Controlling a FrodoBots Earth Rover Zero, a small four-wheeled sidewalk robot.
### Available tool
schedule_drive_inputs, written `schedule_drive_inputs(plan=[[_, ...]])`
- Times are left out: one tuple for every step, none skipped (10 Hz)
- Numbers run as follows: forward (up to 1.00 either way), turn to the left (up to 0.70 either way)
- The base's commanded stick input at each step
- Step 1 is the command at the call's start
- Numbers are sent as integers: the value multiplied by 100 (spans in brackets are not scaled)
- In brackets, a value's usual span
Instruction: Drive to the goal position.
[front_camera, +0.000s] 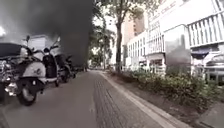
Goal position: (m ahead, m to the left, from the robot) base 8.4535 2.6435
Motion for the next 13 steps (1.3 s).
schedule_drive_inputs(plan=[[45,0],[45,0],[45,0],[45,0],[45,0],[45,0],[45,0],[45,0],[45,0],[45,0],[45,0],[45,0],[45,0]])
